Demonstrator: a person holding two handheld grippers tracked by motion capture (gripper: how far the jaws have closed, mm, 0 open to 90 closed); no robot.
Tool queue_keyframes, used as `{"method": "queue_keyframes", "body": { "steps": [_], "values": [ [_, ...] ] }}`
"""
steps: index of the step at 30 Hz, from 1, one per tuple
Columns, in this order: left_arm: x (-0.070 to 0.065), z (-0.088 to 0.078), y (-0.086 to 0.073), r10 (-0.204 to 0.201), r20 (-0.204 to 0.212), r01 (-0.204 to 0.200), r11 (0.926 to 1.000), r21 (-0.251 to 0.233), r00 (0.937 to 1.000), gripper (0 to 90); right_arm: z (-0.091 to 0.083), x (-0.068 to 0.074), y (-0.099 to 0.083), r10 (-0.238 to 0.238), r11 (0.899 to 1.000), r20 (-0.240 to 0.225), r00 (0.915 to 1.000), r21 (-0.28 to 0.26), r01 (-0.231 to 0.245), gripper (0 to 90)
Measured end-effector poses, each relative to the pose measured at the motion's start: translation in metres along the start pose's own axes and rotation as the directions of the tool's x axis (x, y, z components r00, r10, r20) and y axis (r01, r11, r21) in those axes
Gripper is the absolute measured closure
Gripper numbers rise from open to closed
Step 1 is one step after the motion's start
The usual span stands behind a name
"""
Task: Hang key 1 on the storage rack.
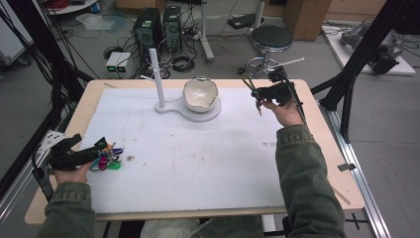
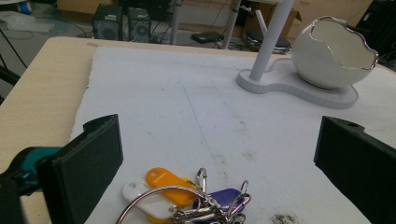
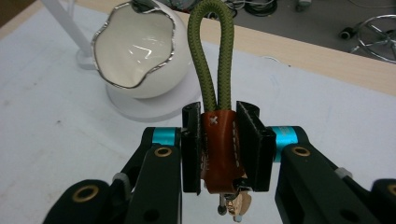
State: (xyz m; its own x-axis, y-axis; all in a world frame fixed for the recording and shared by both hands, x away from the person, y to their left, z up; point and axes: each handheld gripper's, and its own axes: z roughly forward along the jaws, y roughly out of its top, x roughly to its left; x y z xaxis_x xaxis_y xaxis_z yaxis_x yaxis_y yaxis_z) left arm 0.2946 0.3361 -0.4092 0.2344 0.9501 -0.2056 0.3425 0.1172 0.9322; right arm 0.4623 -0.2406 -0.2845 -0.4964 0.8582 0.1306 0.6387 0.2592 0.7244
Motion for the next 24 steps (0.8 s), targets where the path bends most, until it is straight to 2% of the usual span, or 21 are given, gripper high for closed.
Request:
{"method": "queue_keyframes", "body": {
  "steps": [6,24],
  "values": [
    [0.0,-0.001,0.0,-0.003,-0.001,0.003,1.0,-0.002,1.0,1.7,0.0,0.016,0.004,-0.011,1.0,-0.019,0.9998,-0.019,0.011,71.8],
    [0.0,-0.001,0.0,-0.001,0.002,0.001,1.0,-0.004,1.0,1.7,0.015,0.064,0.023,-0.058,0.998,-0.094,0.9939,-0.031,0.056,71.8]
  ]
}}
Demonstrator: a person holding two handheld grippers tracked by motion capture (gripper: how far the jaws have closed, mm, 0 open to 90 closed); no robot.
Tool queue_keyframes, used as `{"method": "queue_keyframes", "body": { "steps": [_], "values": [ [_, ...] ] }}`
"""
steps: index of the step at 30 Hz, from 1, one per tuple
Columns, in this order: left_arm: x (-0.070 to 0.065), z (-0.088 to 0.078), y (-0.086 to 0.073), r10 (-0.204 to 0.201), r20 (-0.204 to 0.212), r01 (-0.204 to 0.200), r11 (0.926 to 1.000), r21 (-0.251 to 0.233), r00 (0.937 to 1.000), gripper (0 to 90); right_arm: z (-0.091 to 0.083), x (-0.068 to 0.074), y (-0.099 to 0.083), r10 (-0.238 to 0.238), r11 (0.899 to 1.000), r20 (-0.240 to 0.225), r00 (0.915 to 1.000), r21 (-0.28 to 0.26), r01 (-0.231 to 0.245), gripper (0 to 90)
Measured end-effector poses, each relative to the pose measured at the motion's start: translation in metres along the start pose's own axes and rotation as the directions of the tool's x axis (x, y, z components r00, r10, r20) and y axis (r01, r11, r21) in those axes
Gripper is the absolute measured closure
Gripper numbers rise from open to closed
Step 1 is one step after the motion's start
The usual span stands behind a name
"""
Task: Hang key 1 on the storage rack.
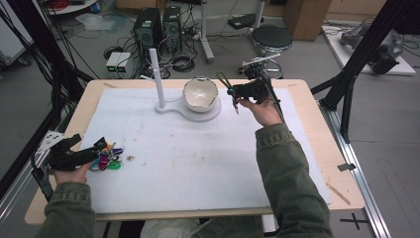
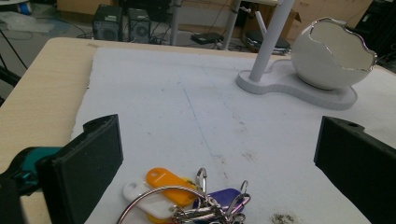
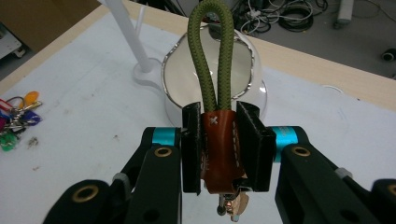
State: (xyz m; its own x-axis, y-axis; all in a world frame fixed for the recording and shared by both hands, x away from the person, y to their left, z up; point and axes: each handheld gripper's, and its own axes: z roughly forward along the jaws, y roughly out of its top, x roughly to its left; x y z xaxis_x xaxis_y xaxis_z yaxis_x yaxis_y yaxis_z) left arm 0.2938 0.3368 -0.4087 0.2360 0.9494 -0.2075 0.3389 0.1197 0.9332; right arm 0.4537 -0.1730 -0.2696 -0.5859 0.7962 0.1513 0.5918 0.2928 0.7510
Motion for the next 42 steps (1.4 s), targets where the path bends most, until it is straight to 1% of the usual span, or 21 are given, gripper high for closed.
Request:
{"method": "queue_keyframes", "body": {
  "steps": [9,13,17,19,24,28,29,34,38,42],
  "values": [
    [0.0,0.0,0.0,-0.002,0.002,0.002,1.0,-0.003,1.0,1.7,0.01,0.019,0.009,-0.024,1.0,-0.033,0.9992,-0.004,0.024,71.7],
    [0.0,0.0,0.0,-0.002,0.003,0.002,1.0,-0.003,1.0,1.7,0.015,0.027,0.012,-0.028,1.0,-0.049,0.9984,0.003,0.028,71.8],
    [0.0,0.0,0.0,-0.001,0.004,0.001,1.0,-0.001,1.0,1.7,0.021,0.035,0.014,-0.047,0.999,-0.061,0.997,0.004,0.047,71.7],
    [0.0,0.0,0.0,-0.001,0.004,0.001,1.0,0.0,1.0,1.7,0.023,0.039,0.016,-0.048,0.999,-0.066,0.9967,0.007,0.048,71.7],
    [0.0,0.0,0.0,-0.001,0.004,0.001,1.0,0.001,1.0,1.7,0.032,0.051,0.021,-0.065,0.998,-0.083,0.9944,0.014,0.067,71.7],
    [0.0,0.0,0.0,-0.001,0.005,0.001,1.0,-0.001,1.0,1.7,0.038,0.06,0.025,-0.087,0.996,-0.107,0.9905,0.004,0.088,71.5],
    [0.0,0.0,0.0,-0.001,0.006,0.001,1.0,0.0,1.0,1.7,0.04,0.063,0.026,-0.085,0.996,-0.109,0.9905,0.003,0.085,71.5],
    [0.001,0.001,0.0,-0.002,0.009,0.002,1.0,-0.002,1.0,1.7,0.047,0.075,0.035,-0.11,0.994,-0.116,0.9871,0.004,0.111,71.4],
    [0.001,0.001,0.0,-0.003,0.012,0.003,1.0,-0.002,0.9999,1.7,0.053,0.084,0.042,-0.118,0.993,-0.131,0.9843,-0.004,0.118,71.4],
    [0.001,0.001,0.0,-0.007,0.015,0.007,1.0,-0.004,0.9999,1.7,0.061,0.091,0.048,-0.119,0.993,-0.142,0.9827,0.0,0.12,71.4]
  ]
}}
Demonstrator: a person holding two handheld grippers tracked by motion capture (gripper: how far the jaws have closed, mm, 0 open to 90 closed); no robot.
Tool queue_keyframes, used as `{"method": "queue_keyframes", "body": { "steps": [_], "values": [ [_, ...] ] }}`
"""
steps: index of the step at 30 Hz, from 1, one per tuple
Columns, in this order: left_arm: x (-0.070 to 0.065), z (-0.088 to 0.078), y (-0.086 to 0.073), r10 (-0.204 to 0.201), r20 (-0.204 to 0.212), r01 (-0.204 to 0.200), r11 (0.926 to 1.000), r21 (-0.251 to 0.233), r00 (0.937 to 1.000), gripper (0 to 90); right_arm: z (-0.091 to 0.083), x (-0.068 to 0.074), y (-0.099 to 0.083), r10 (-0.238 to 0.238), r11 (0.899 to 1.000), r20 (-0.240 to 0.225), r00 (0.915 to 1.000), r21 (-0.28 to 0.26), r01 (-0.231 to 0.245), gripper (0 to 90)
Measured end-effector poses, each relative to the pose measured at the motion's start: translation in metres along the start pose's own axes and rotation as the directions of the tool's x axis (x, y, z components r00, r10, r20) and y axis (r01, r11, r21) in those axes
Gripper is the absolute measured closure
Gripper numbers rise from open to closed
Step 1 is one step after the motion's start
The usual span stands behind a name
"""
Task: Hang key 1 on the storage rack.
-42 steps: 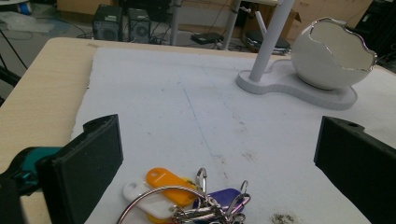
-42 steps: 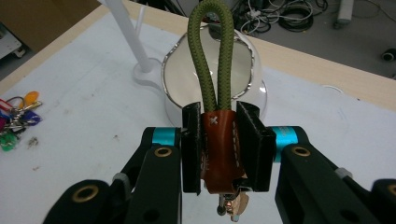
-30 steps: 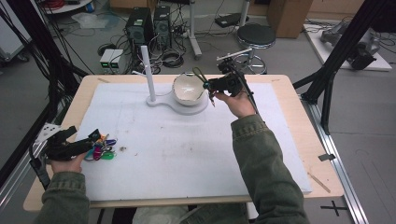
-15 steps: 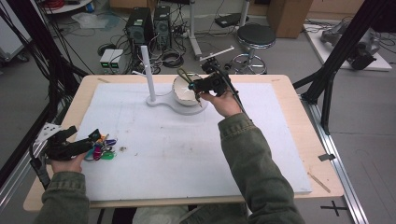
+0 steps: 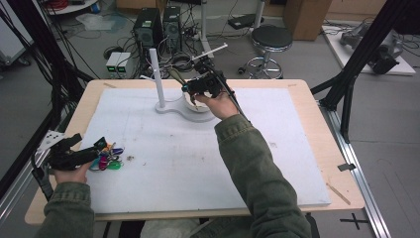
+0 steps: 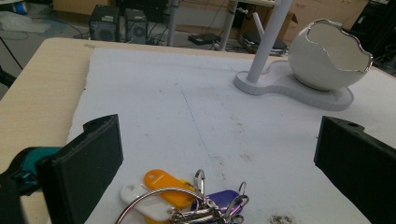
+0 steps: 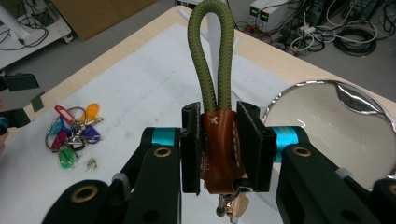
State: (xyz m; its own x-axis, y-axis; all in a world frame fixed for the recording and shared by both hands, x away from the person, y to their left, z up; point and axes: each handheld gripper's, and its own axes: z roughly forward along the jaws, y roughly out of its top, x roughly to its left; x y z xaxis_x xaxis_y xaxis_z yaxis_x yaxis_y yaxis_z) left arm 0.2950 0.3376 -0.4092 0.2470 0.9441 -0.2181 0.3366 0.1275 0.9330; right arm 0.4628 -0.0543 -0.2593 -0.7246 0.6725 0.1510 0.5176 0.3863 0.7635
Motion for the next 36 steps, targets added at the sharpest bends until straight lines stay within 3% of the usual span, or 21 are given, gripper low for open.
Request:
{"method": "queue_keyframes", "body": {
  "steps": [9,23,28,32,36],
  "values": [
    [0.001,0.0,0.0,-0.007,0.007,0.007,1.0,-0.002,1.0,1.7,0.018,0.008,0.012,-0.013,1.0,-0.005,0.9999,0.011,0.013,71.4],
    [0.0,0.0,0.0,-0.008,0.01,0.008,1.0,-0.002,0.9999,1.7,0.036,0.011,0.022,-0.021,1.0,-0.042,0.9989,-0.02,0.02,71.0],
    [0.001,0.0,0.0,-0.01,0.009,0.01,0.9999,-0.003,0.9999,1.7,0.044,0.018,0.029,-0.026,1.0,-0.01,0.9996,0.001,0.026,70.9],
    [0.001,0.001,0.0,-0.01,0.01,0.01,0.9999,-0.003,0.9999,1.7,0.052,0.018,0.028,-0.038,0.999,-0.026,0.999,0.01,0.038,70.8],
    [0.001,0.001,0.0,-0.01,0.01,0.011,0.9999,-0.003,0.9999,1.7,0.061,0.014,0.027,-0.021,1.0,-0.013,0.9997,0.022,0.021,70.8]
  ]
}}
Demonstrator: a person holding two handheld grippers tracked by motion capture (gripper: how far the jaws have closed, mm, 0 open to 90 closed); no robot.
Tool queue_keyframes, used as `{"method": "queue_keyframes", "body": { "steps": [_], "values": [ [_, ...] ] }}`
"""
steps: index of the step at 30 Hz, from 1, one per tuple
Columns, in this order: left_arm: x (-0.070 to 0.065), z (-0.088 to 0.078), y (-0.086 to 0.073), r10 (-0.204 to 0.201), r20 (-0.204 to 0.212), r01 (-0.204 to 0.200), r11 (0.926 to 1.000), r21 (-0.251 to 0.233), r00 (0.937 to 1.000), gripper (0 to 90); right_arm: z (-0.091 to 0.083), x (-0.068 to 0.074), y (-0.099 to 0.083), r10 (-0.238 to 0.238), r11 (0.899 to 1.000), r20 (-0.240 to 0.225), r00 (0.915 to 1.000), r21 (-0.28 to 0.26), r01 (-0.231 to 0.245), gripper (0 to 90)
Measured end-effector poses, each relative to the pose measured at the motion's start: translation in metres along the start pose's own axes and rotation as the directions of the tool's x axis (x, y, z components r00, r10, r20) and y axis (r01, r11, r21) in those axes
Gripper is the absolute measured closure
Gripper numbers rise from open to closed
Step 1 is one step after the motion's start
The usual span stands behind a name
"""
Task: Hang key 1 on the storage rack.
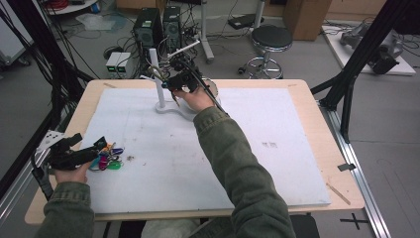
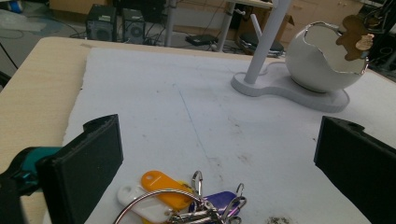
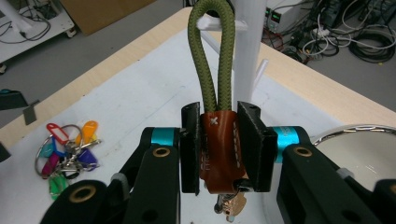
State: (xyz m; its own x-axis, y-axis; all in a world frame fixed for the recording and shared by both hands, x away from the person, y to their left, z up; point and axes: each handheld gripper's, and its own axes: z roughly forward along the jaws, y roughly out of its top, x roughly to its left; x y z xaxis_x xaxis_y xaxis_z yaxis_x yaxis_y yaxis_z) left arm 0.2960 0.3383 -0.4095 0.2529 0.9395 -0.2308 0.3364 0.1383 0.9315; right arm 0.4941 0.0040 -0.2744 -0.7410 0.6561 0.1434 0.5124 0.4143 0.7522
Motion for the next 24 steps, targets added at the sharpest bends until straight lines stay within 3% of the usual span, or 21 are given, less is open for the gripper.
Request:
{"method": "queue_keyframes", "body": {
  "steps": [7,24],
  "values": [
    [0.0,0.0,0.0,0.001,0.0,-0.001,1.0,0.001,1.0,1.7,0.014,-0.009,-0.003,0.008,1.0,0.028,0.9996,0.03,-0.009,70.4],
    [-0.002,0.004,0.0,0.013,0.014,-0.013,0.9999,0.008,0.9998,1.7,0.041,-0.013,-0.007,0.009,1.0,0.051,0.9987,0.025,-0.01,71.2]
  ]
}}
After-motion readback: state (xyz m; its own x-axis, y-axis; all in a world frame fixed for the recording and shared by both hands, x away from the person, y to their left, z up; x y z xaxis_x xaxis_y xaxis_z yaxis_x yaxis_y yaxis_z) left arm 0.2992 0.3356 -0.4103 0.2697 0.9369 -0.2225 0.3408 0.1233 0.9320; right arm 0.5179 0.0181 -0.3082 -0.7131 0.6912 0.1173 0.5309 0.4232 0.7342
